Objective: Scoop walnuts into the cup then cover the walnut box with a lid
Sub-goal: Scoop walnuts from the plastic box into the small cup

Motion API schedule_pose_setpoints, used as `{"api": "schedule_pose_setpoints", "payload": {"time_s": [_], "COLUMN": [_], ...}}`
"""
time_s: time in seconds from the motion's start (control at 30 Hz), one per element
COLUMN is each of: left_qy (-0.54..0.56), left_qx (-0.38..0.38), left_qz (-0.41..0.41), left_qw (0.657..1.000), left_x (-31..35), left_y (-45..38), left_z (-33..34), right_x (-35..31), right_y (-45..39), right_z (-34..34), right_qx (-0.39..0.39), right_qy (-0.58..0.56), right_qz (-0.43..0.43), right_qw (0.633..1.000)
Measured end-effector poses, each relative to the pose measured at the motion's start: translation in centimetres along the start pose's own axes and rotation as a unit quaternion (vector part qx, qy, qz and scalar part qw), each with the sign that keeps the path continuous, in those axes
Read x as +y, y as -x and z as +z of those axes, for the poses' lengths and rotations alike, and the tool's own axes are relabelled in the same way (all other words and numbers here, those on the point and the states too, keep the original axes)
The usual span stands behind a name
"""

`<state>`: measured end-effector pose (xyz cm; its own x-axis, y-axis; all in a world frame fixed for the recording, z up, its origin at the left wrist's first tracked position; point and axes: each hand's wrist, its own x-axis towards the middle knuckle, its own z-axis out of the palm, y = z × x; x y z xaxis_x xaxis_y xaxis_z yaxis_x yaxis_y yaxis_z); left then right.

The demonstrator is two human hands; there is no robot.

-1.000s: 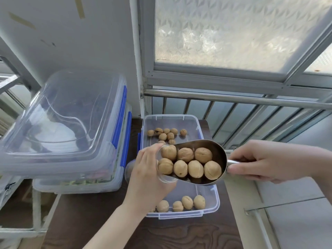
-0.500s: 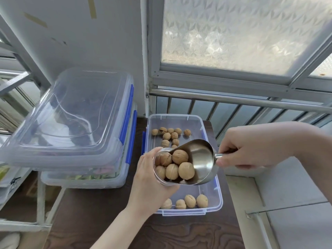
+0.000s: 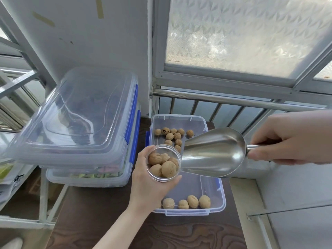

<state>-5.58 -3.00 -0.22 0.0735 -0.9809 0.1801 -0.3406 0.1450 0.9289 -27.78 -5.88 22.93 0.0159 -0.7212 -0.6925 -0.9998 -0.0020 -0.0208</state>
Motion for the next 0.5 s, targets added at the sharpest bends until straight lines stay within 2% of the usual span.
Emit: {"api": "schedule_pose_setpoints", "payload": {"time_s": [0.23, 0.4, 0.5], "left_qy": [0.062, 0.042, 0.039], "left_qx": [0.026, 0.016, 0.003], "left_qz": [-0.02, -0.016, -0.025], "left_qw": [0.998, 0.999, 0.999], "left_x": [0.5, 0.7, 0.8], "left_y": [-0.5, 0.0, 0.6], "left_z": [-0.5, -0.5, -0.3], "right_x": [1.3, 0.7, 0.4], "right_y": [-2.2, -12.0, -17.3], "right_z": [0.9, 8.0, 12.2], "right_qx": [0.009, -0.022, -0.011], "right_qy": [-0.028, -0.051, -0.1], "right_qz": [0.017, 0.032, 0.064], "right_qw": [0.999, 0.998, 0.993]}}
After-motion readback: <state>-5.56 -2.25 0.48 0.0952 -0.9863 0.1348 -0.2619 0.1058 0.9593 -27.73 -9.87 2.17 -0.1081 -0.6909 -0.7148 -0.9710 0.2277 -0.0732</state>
